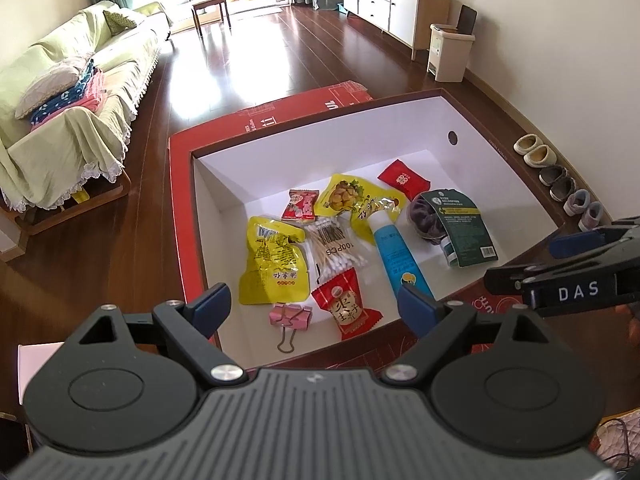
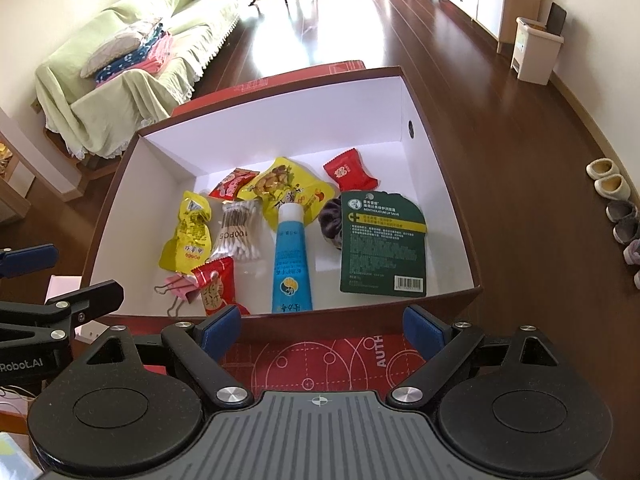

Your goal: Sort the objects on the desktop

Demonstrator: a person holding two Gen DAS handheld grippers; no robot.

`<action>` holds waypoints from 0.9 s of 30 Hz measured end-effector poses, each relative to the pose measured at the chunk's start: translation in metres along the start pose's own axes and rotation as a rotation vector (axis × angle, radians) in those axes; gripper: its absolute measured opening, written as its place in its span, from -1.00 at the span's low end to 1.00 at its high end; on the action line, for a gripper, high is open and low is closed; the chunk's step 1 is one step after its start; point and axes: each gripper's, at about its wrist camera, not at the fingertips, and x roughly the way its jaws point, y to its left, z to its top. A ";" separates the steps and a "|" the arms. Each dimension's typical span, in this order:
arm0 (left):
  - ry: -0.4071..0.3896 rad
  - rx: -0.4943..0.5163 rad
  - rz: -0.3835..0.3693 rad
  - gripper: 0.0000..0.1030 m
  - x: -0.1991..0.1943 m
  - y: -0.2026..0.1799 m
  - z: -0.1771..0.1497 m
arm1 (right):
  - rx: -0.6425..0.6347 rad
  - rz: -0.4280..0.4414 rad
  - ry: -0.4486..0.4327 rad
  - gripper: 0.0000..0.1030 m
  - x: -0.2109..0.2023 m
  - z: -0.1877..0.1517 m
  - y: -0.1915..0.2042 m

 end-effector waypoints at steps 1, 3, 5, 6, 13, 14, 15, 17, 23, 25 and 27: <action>-0.001 0.001 0.001 0.72 0.000 0.000 0.000 | 0.001 0.001 0.001 0.76 0.000 -0.001 0.000; -0.003 0.003 0.004 0.72 -0.001 -0.001 -0.001 | 0.001 0.001 0.006 0.76 0.000 -0.002 0.000; -0.003 0.004 0.005 0.72 -0.001 -0.001 -0.001 | 0.003 0.001 0.009 0.76 0.000 -0.004 0.000; -0.003 0.005 0.006 0.72 -0.001 -0.001 -0.001 | 0.004 0.001 0.010 0.76 0.000 -0.005 0.000; -0.001 0.013 0.018 0.72 -0.002 -0.004 -0.005 | 0.008 0.001 0.011 0.76 -0.002 -0.009 -0.001; -0.001 0.014 0.019 0.72 -0.002 -0.005 -0.006 | 0.006 0.000 0.012 0.76 -0.001 -0.010 -0.001; -0.001 0.015 0.021 0.72 -0.002 -0.005 -0.007 | 0.005 -0.001 0.012 0.76 -0.001 -0.011 -0.001; -0.001 0.015 0.026 0.72 -0.002 -0.006 -0.008 | 0.001 -0.002 0.012 0.76 -0.001 -0.012 -0.001; -0.010 0.018 0.038 0.72 -0.005 -0.008 -0.008 | -0.003 0.002 0.007 0.76 -0.001 -0.012 -0.001; -0.013 0.019 0.038 0.72 -0.006 -0.009 -0.007 | -0.005 0.003 0.003 0.76 -0.001 -0.012 -0.002; -0.018 0.021 0.041 0.72 -0.007 -0.010 -0.007 | -0.008 0.002 -0.001 0.76 -0.002 -0.012 -0.002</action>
